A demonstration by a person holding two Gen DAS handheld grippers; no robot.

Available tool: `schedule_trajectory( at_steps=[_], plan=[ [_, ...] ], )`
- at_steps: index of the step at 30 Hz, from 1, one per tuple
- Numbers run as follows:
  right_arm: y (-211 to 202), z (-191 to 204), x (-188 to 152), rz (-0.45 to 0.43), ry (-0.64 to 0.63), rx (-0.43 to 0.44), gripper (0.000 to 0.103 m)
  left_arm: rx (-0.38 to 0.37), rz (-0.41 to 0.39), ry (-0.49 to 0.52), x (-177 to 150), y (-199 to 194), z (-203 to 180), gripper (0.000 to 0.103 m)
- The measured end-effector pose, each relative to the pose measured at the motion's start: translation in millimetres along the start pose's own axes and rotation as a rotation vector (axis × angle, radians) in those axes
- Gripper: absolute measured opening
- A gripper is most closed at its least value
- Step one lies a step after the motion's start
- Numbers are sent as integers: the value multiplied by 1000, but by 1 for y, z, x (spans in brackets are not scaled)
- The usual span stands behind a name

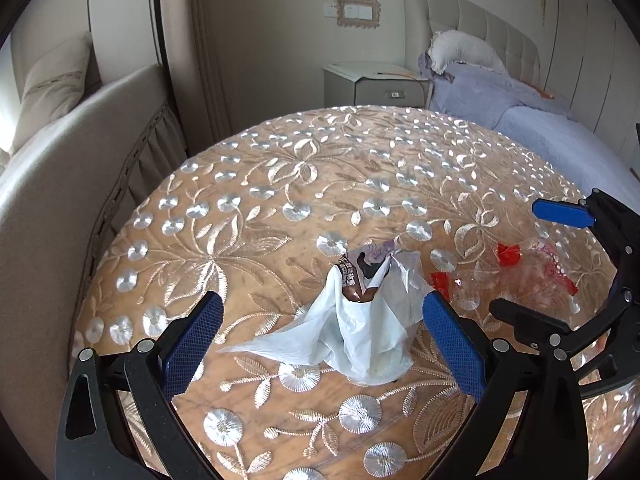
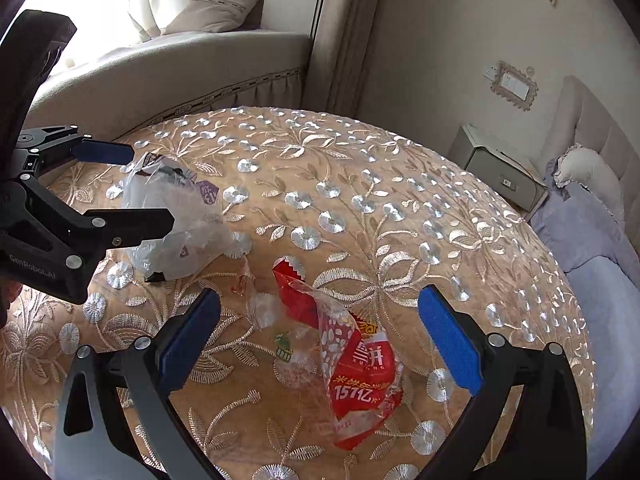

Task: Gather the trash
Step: 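Grasp the white tissue with the left tool while the right tool grasps the red wrapper, then carry tissue and red wrapper to the bin and open both tools over it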

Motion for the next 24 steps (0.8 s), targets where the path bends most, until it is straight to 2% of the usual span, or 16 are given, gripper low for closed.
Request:
schedule_trajectory(
  at_steps=[2,3,4,5,6,7,9,10,12,14,15,24],
  plan=[
    [6,-2,1,13,13,9,98,-10,23,13,2,7,-2,98],
    [8,-3,0,20,17,18,94,-20,29,19,2,10,-3,98],
    [9,-4,1,25,22,24,88,-32,33,26,3,12,-4,97],
    [11,-4,0,33,24,36,71,-42,44,37,4,15,-6,95],
    [13,-4,-1,48,27,57,57,-59,58,48,4,19,-8,75],
    [15,-3,-1,55,26,56,54,-78,70,56,4,22,-10,60],
    [14,-1,-1,50,11,41,46,-79,65,76,5,24,-16,52],
    [13,0,-2,50,12,47,41,-70,52,93,5,23,-19,44],
    [11,0,-4,57,20,51,21,-63,34,104,5,20,-22,42],
    [8,1,-7,50,20,42,20,-54,17,111,4,14,-24,40],
    [6,1,-7,47,17,39,14,-57,10,109,4,10,-24,40],
    [-43,4,-18,-24,58,36,13,-113,-59,83,-10,-53,-31,40]
  ],
)
Point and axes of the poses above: each gripper's, at about its wrist camera, not at the fingertips, and y roughly the way its jaws point, z to its left, x to its top, the point moved 2 cm from there along y, roughly the way its jaws point, and after that the axes turned 10 degrees about x, right-handed, at the moved point
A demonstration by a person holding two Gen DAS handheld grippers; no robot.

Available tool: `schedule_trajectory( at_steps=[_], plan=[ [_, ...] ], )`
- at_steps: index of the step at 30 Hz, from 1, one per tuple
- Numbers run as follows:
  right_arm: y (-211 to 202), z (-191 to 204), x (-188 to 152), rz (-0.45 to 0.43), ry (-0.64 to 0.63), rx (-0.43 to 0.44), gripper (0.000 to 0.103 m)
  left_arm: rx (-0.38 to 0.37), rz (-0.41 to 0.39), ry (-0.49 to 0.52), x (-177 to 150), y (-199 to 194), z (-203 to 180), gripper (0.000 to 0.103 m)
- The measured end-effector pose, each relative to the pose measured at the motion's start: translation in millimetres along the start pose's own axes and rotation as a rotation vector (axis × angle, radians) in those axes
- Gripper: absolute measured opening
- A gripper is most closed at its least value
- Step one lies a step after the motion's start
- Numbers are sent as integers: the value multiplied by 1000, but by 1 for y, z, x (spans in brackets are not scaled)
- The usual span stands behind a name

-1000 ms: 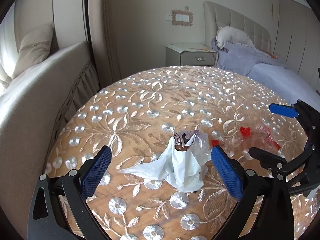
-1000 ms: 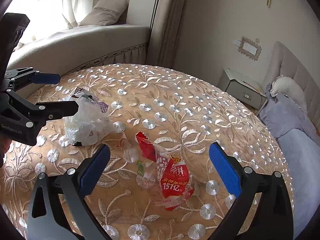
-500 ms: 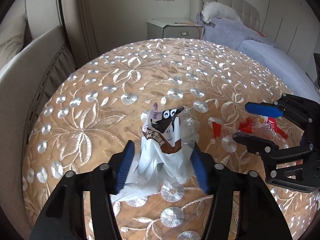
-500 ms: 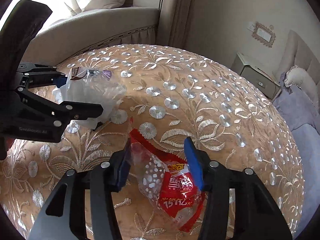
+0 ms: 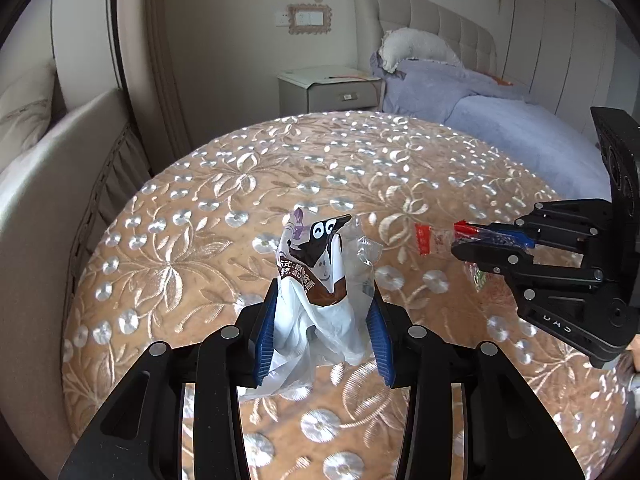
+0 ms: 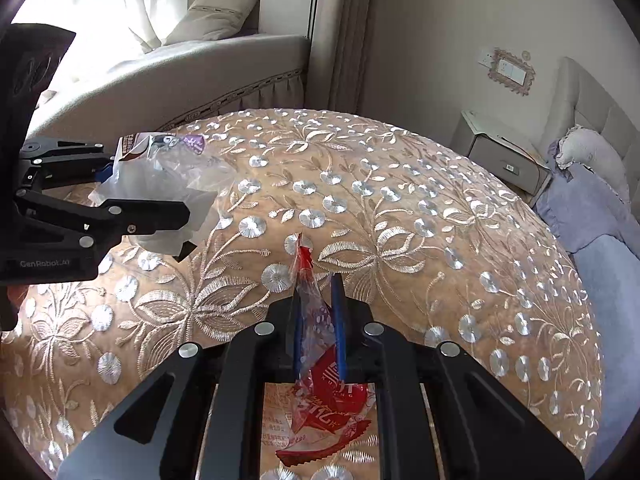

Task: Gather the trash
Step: 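Carry tissue and red wrapper to the bin and open both tools over it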

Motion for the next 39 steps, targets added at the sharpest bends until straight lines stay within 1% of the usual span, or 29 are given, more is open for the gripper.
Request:
schedule_trajectory(
  at_steps=[3,6,9,13,18,24,29,36,39],
  plan=[
    [-30,5,-8,-42,15,2,13,-4,-30,19,-6,-24,-14,40],
    [-62,12,-18,-84,24,-2,13,14,-62,41,-13,-48,-33,40],
    [-94,18,-31,-119,32,-16,13,-12,-81,41,-22,-69,-52,40],
    [-137,26,-56,-164,52,-43,13,-25,-115,82,-33,-96,-90,40],
    [-186,24,-98,-199,111,-115,13,-72,-150,152,-48,-123,-148,40],
    [-234,18,-151,-221,205,-207,14,-166,-173,241,-65,-145,-214,40],
    [-262,12,-192,-224,272,-283,14,-248,-180,320,-77,-158,-267,40],
    [-302,-8,-250,-233,383,-378,14,-359,-148,436,-103,-165,-343,40],
    [-310,-18,-274,-224,424,-412,14,-408,-120,489,-114,-164,-373,40]
  ],
)
Point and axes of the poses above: each gripper's, at about its wrist camera, not at the fingertips, and y roughly the way its jaws point, z to its left, x to its top, the point moved 2 cm from there along y, roughly the way its jaws point, and after that the axes turned 10 degrees about x, right-handed, at the moved point
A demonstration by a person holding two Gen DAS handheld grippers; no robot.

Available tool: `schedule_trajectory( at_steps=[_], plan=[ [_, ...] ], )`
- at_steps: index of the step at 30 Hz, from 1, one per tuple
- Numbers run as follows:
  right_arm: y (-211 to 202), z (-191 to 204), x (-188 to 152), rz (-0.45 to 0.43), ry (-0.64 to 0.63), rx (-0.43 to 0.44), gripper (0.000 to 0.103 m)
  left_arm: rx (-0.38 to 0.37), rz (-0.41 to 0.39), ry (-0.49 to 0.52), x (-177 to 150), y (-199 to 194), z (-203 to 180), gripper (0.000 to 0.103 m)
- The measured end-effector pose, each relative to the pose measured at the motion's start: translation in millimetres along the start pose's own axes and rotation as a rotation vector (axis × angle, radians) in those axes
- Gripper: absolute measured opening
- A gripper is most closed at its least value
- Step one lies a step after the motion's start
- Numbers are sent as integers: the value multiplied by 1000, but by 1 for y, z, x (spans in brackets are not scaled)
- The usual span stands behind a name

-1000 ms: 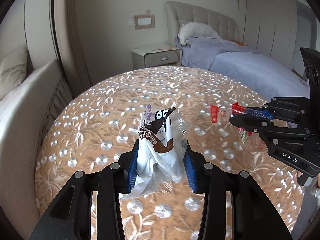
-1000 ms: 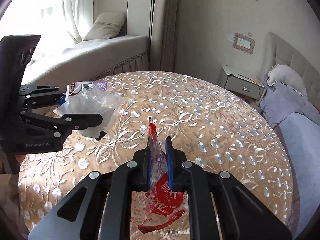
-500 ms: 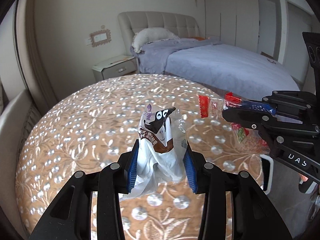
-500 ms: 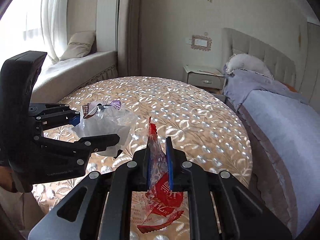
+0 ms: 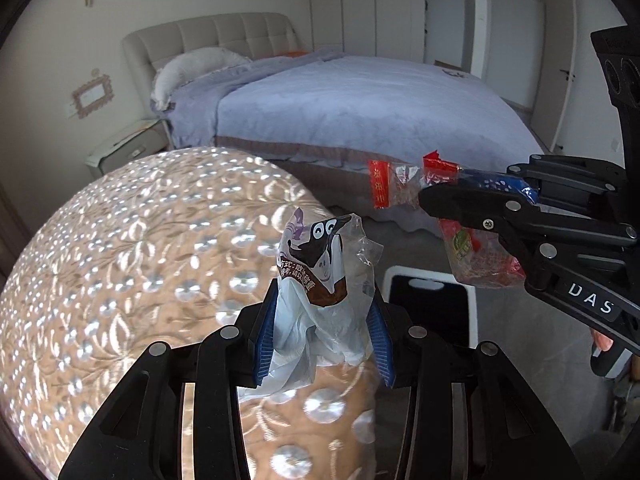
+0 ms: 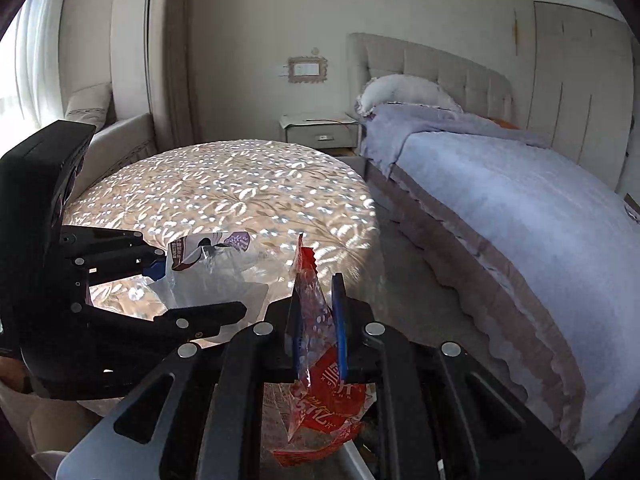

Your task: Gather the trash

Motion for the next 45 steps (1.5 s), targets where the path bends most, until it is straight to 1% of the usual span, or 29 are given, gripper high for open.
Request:
schedule_trajectory(
  at_steps=[5,9,11,14,17,20,21,22,23,24,25,26,27,28,29,30,32,36,38,42,45],
  plan=[
    [-5,-37,-27,15,77,-46,14,-70,59,83,4,27,-47,40],
    [-7,-67,-44,33,134,-79,15,-115,93,164,7,48,-92,40],
    [-6,-82,-53,45,165,-88,15,-153,119,186,7,61,-110,40],
    [0,-104,-64,60,209,-96,15,-204,167,211,7,83,-135,41],
    [11,-127,-80,91,257,-102,15,-228,199,253,5,103,-160,41],
    [25,-147,-95,131,317,-97,19,-249,245,282,0,124,-178,43],
    [26,-152,-99,139,337,-88,22,-260,262,290,-2,131,-183,52],
    [29,-158,-103,141,354,-85,22,-278,282,290,-3,139,-187,76],
    [32,-163,-108,149,366,-81,29,-290,299,285,-4,145,-189,92],
    [36,-169,-113,167,378,-75,48,-291,308,277,-5,151,-190,98],
    [42,-174,-118,190,388,-82,60,-289,321,280,-7,156,-192,98],
    [46,-179,-122,203,394,-97,78,-283,330,288,-7,161,-195,98],
    [50,-181,-125,206,398,-107,82,-270,332,296,-8,164,-196,98],
    [54,-183,-128,215,405,-105,84,-262,336,307,-10,165,-200,98],
    [58,-184,-131,229,409,-106,91,-262,344,316,-12,167,-201,98],
    [60,-186,-133,234,409,-112,95,-254,346,321,-12,169,-201,98],
    [61,-187,-135,227,413,-124,98,-248,341,326,-12,170,-198,98],
    [57,-190,-133,202,433,-111,98,-247,326,324,-9,168,-191,98],
    [52,-190,-130,186,439,-106,98,-245,311,318,-6,161,-188,98],
    [41,-181,-116,155,411,-136,98,-226,286,300,-4,145,-183,98],
    [30,-169,-102,121,382,-143,98,-207,259,292,-1,130,-174,98]
  ],
)
Point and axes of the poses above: each gripper's, at about its wrist camera, not at the fingertips, and y roughly the way its jaws point, z to its left, x to its top, the point moved 2 cm from there along y, roughly the way its jaws point, and after that the axes turned 10 degrees about x, right-handed, at the moved point
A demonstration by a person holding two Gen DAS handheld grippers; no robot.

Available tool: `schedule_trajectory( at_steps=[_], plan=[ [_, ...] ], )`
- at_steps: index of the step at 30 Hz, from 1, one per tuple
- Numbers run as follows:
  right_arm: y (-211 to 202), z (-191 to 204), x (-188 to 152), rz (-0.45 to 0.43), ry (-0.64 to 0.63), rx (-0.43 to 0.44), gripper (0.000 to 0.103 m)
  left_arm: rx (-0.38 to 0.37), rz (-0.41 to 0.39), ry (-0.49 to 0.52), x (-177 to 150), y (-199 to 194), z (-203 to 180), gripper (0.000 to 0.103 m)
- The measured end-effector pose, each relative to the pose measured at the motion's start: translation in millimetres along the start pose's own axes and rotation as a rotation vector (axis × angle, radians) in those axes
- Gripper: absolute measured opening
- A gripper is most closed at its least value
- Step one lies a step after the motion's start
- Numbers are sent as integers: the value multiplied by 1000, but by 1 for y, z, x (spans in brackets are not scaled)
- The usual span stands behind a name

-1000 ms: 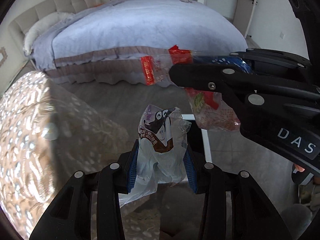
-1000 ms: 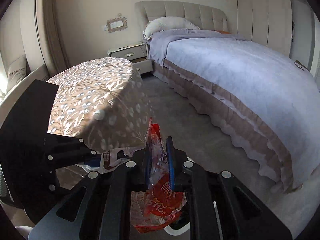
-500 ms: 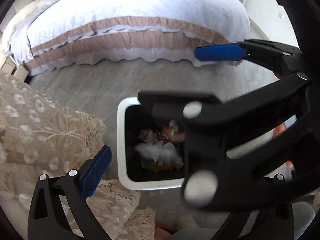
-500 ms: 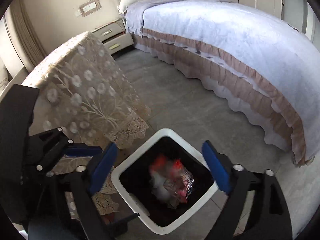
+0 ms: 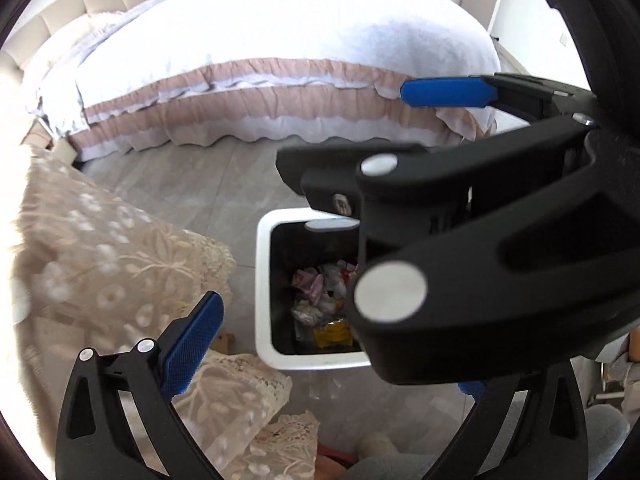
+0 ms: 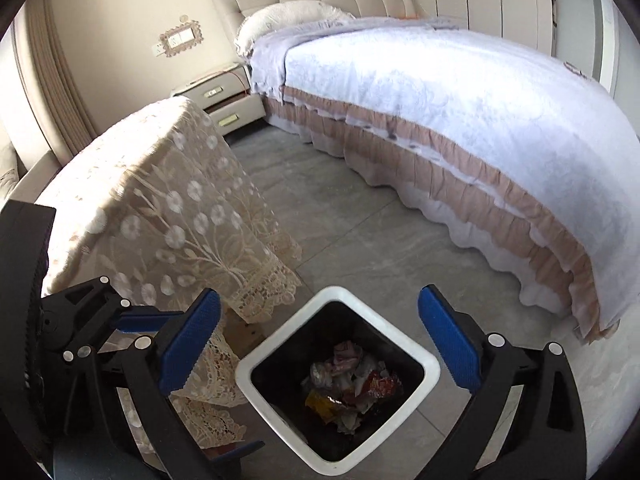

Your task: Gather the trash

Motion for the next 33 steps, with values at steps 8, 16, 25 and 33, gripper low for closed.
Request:
schedule_trajectory(
  at_steps=[8,16,25,33],
  plan=[
    [-42,57,20,-120,-130,7,98,71,-96,-94,-15,-56,36,98],
    [-55,142,24,-186,-292,68,98,244,-222,-323,-73,-134,101,98],
    [-67,258,24,-248,-457,219,98,519,-300,-510,-162,-210,167,98],
    [-76,346,19,-303,-551,298,98,718,-349,-591,-220,-267,201,98]
  ],
)
Point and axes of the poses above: each gripper's, at about its wrist camera, not at the fingertips, and y roughly the way its jaws point, z to its left, x to its top, the point moved 2 cm from there along y, roughly the way its jaws point, and after that the axes turned 10 degrees about x, right-handed, at the moved point
